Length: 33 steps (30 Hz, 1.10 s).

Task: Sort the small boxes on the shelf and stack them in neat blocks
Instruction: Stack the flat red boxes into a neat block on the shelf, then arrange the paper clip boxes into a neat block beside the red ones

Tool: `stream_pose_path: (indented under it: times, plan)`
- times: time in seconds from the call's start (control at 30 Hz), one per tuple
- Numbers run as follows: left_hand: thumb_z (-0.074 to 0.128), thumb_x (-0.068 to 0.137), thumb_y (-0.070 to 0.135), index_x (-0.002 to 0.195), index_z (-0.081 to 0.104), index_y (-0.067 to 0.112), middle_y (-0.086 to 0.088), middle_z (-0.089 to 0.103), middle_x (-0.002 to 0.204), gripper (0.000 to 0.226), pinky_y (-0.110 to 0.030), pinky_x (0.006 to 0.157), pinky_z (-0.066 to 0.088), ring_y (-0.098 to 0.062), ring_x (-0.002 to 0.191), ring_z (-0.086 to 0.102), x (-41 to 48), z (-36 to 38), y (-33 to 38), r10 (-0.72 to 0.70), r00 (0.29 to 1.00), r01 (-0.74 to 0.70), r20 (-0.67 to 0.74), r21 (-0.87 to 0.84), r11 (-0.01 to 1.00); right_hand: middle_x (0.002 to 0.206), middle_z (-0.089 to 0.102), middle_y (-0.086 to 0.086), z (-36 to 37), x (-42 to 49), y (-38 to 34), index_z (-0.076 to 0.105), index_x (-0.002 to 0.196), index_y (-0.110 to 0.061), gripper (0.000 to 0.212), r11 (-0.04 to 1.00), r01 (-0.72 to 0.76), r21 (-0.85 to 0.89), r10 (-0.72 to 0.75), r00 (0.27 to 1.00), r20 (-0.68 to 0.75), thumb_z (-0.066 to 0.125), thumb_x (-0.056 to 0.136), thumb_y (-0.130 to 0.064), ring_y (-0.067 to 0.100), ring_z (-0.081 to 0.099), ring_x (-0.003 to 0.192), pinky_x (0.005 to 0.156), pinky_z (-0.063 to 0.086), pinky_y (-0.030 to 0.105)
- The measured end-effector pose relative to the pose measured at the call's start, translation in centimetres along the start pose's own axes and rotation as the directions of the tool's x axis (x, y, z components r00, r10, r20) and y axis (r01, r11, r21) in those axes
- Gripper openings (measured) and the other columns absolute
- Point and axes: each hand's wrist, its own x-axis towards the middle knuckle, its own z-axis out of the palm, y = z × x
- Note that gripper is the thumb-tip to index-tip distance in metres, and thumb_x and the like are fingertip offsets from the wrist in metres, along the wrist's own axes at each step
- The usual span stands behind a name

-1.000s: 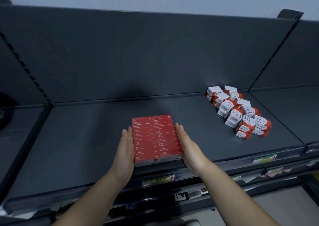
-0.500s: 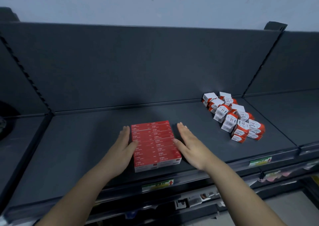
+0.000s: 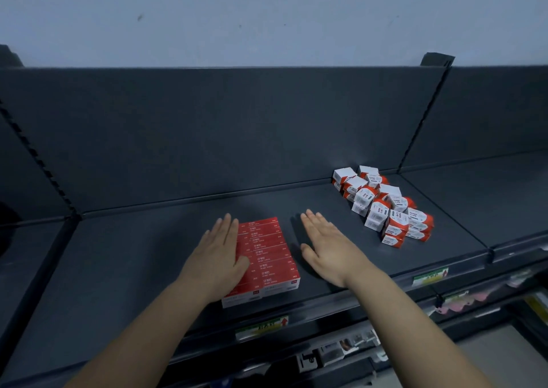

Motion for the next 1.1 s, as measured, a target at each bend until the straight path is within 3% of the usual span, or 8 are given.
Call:
stream_pose_path:
  times: [0.37, 0.67, 0.87, 1.1]
  plan:
    - [0.026, 0.100, 0.035, 0.153, -0.013, 0.014, -0.001, -0.023, 0.160, 0.070, -0.030, 0.121, -0.008, -0.011, 0.147, -0.020, 1.6, 1.0, 7.4, 0.009, 0.999, -0.009, -0.034, -0.013, 1.000, 0.165, -0.005, -0.004, -1.3, -1.5, 6.1, 0.000, 0.157, -0.018, 0.067, 0.999, 0.039, -0.021, -0.040, 0.998, -0.055, 0.034, 0.103, -0.036, 0.011, -0.007, 0.151, 0.121, -0.001, 0.027]
    - [0.026, 0.100, 0.037, 0.154, -0.011, 0.014, -0.002, -0.021, 0.160, 0.070, -0.029, 0.120, -0.010, -0.012, 0.147, -0.018, 3.8, 4.5, 19.5, 0.047, 0.997, -0.047, -0.066, 0.015, 0.999, 0.164, -0.010, -0.003, -4.1, -5.1, 15.8, -0.001, 0.157, -0.017, 0.064, 0.984, 0.154, -0.087, -0.157, 0.987, -0.024, 0.029, 0.104, -0.036, 0.010, -0.012, 0.150, 0.120, -0.009, 0.026]
    - [-0.002, 0.073, 0.050, 0.155, -0.007, 0.012, -0.004, -0.016, 0.162, 0.090, -0.028, 0.118, -0.012, -0.013, 0.148, -0.016, 4.4, 6.7, 26.4, 0.031, 0.998, -0.028, -0.049, 0.043, 0.999, 0.164, -0.009, -0.004, -5.1, -6.8, 21.9, -0.002, 0.157, -0.017, 0.064, 0.985, 0.164, -0.050, -0.164, 0.986, 0.000, 0.028, 0.103, -0.035, 0.009, -0.011, 0.150, 0.120, -0.007, 0.025]
    - [0.029, 0.099, 0.036, 0.154, -0.009, 0.012, -0.003, -0.017, 0.161, 0.071, -0.028, 0.120, -0.011, -0.012, 0.148, -0.017, 4.3, 6.5, 29.3, 0.022, 1.000, -0.023, 0.022, 0.054, 0.998, 0.163, -0.013, -0.005, -5.3, -7.8, 25.2, -0.005, 0.157, -0.019, 0.066, 0.992, 0.124, 0.010, -0.124, 0.992, 0.008, 0.029, 0.102, -0.034, 0.007, -0.015, 0.149, 0.119, -0.009, 0.025]
